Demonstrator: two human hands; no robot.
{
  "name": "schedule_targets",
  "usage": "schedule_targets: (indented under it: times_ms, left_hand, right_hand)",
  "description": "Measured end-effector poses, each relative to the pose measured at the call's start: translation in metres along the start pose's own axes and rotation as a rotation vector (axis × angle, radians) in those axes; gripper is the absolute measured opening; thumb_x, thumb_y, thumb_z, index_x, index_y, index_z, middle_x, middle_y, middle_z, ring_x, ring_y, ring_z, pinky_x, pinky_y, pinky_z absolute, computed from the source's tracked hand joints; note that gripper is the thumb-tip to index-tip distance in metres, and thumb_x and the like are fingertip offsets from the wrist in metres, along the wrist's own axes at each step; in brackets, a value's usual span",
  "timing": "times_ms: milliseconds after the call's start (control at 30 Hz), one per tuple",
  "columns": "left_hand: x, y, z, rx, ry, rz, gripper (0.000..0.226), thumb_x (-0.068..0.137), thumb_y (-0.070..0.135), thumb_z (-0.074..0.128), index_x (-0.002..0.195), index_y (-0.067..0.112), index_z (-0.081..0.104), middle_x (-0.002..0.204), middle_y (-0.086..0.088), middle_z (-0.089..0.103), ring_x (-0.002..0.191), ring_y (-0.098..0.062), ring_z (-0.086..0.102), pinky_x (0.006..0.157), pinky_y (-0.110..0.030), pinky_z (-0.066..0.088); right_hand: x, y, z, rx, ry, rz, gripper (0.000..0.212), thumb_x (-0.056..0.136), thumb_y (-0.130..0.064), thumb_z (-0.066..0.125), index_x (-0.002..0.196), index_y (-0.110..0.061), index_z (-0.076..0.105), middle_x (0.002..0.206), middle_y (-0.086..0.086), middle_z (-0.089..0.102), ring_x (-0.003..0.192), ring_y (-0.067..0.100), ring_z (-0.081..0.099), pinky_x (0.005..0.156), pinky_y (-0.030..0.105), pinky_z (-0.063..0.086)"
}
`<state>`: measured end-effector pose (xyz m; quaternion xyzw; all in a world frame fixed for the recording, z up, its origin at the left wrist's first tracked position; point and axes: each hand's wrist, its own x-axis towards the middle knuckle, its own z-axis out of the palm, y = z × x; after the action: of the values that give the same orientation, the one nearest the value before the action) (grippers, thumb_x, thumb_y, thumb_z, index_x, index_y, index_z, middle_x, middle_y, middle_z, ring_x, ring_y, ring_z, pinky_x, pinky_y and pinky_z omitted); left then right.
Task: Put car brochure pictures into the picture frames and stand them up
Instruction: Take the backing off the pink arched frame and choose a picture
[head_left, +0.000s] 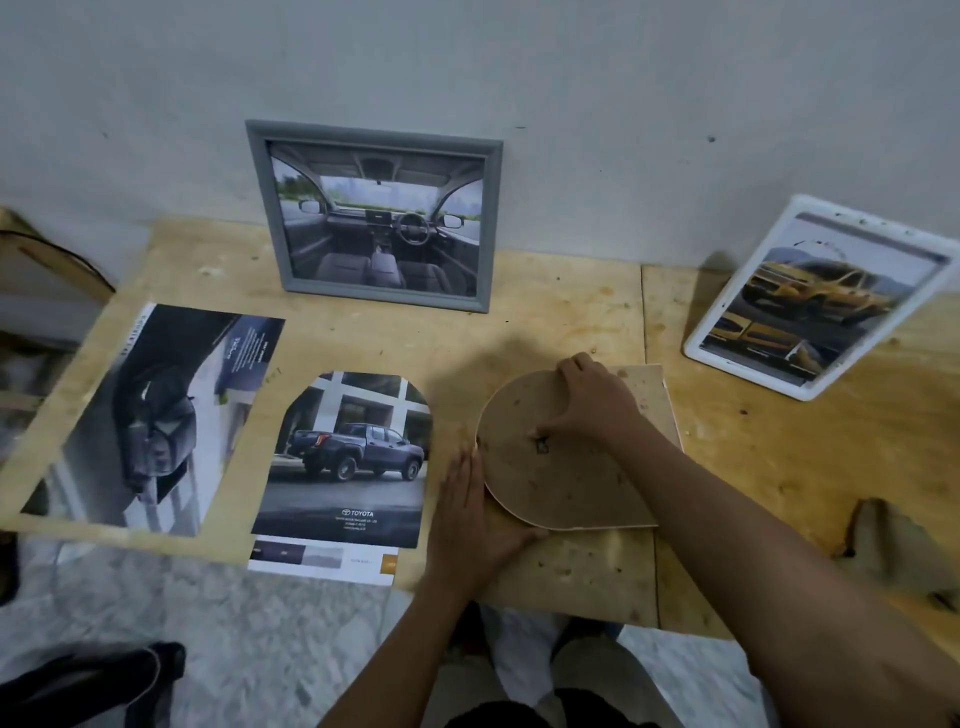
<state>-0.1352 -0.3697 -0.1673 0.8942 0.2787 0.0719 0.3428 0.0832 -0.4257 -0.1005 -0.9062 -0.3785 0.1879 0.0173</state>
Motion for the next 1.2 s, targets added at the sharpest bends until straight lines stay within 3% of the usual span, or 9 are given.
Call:
schedule_targets:
  times_ms: [233,367,533,733,900,1067,1200]
  left_hand:
    - [-0.001,-0.001,0.004,0.029,0.006,-0.020,0.109,0.067,0.088,0.039,0.146,0.020,0.007,0.154,-0.002,0.013,0.142,-0.019,0.015,0.114,-0.040,0.012]
    - [-0.002,-0.003,0.004,0.047,0.000,-0.011,0.110,0.066,0.088,0.040,0.147,0.023,0.003,0.155,0.000,0.009,0.144,-0.015,0.009,0.115,-0.037,0.007]
    - [0.001,-0.007,0.003,0.081,0.011,-0.042,0.106,0.073,0.083,0.038,0.149,0.013,0.011,0.155,0.001,0.006,0.144,-0.010,0.004,0.118,-0.033,0.007]
    - [0.004,-0.006,0.000,0.121,0.000,-0.027,0.101,0.078,0.082,0.027,0.148,0.012,0.012,0.154,-0.001,0.007,0.143,-0.014,0.007,0.116,-0.026,-0.002]
    - [0.003,-0.007,0.001,0.151,0.001,-0.023,0.103,0.077,0.084,0.022,0.149,0.012,0.011,0.155,-0.002,0.007,0.144,-0.016,0.007,0.117,-0.034,0.004]
    - [0.003,-0.008,0.002,0.155,0.001,-0.023,0.099,0.079,0.082,0.023,0.149,0.015,0.004,0.155,-0.002,0.006,0.144,-0.017,0.009,0.116,-0.036,0.004]
    - [0.003,-0.006,0.002,0.148,-0.012,-0.022,0.101,0.078,0.083,0.022,0.149,0.014,0.003,0.156,-0.002,0.003,0.145,-0.015,0.004,0.117,-0.027,-0.004]
  right_hand:
    - [0.005,0.003,-0.003,0.056,-0.030,-0.014,0.082,0.058,-0.058,0.079,0.118,-0.014,0.044,0.113,0.002,0.049,0.104,0.021,0.053,0.079,0.033,0.045]
    - [0.003,0.002,-0.004,-0.053,-0.023,-0.127,0.083,0.063,-0.060,0.074,0.126,-0.013,0.046,0.128,0.004,0.045,0.115,0.022,0.046,0.090,0.035,0.044]
    - [-0.004,-0.010,-0.002,-0.244,-0.122,-0.439,0.045,0.088,-0.043,0.052,0.130,-0.029,0.047,0.143,-0.001,0.034,0.131,0.023,0.034,0.104,0.040,0.031]
    - [0.000,-0.032,-0.003,-0.295,-0.257,-0.530,0.066,0.085,-0.048,0.058,0.143,-0.036,0.029,0.142,0.003,0.032,0.126,0.025,0.036,0.102,0.042,0.031]
    - [0.010,-0.055,-0.010,-0.553,-0.258,-0.632,0.082,0.073,-0.046,0.071,0.142,-0.032,0.029,0.143,0.005,0.034,0.128,0.028,0.037,0.100,0.045,0.039]
    - [0.014,-0.072,-0.020,-0.755,-0.267,-0.694,0.085,0.068,-0.036,0.080,0.139,-0.030,0.032,0.130,0.007,0.044,0.108,0.027,0.052,0.080,0.040,0.052]
    - [0.018,-0.078,-0.024,-0.860,-0.218,-0.756,0.079,0.075,-0.028,0.076,0.138,-0.027,0.029,0.132,0.009,0.039,0.104,0.023,0.049,0.067,0.029,0.042]
